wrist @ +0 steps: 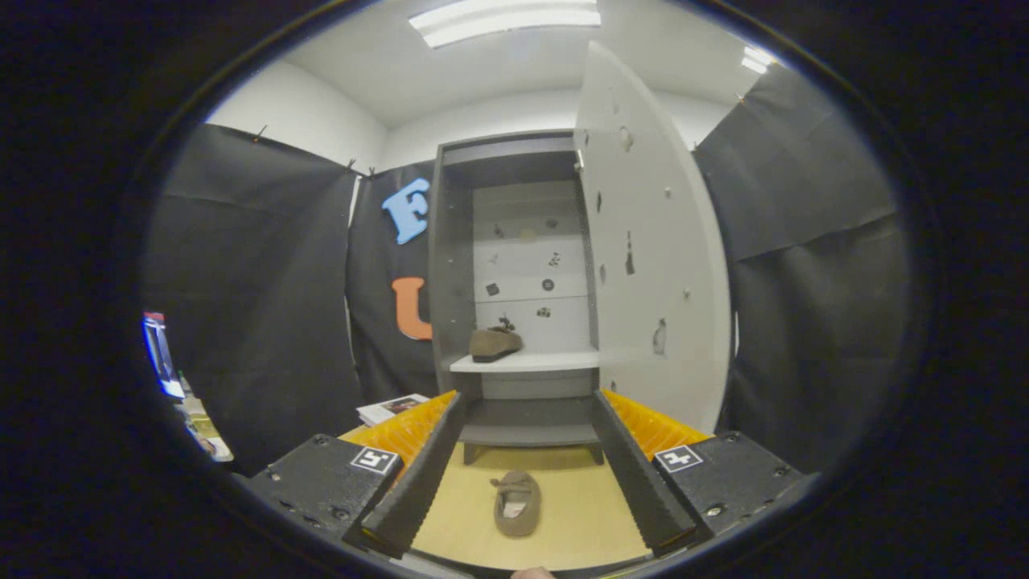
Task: Open the shoe cabinet door, grab the shoes and put them into the shoe cabinet, then close the shoe cabinet door.
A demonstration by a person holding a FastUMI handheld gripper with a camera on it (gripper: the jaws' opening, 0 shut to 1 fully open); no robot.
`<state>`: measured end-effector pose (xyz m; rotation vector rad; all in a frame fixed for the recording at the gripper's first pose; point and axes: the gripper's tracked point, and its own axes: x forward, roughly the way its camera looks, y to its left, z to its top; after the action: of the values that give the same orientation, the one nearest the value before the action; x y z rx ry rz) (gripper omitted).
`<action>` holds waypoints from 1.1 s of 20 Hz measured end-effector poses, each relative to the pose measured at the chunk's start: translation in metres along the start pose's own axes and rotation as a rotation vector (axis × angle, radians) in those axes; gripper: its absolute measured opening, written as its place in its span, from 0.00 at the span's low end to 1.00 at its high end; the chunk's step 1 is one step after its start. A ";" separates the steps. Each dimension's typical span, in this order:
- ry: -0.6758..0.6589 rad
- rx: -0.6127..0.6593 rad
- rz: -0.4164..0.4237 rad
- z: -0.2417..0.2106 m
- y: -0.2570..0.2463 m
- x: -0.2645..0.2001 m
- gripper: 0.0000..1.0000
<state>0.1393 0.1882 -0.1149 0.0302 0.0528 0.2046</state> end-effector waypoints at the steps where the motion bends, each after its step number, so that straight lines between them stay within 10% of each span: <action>1: 0.024 -0.004 0.005 -0.015 0.003 0.012 1.00; 17: 0.555 -0.039 0.010 -0.277 0.030 0.150 0.93; 22: 0.665 0.101 0.070 -0.322 0.040 0.177 0.61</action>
<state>0.2865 0.2715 -0.4438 0.0634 0.7255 0.2754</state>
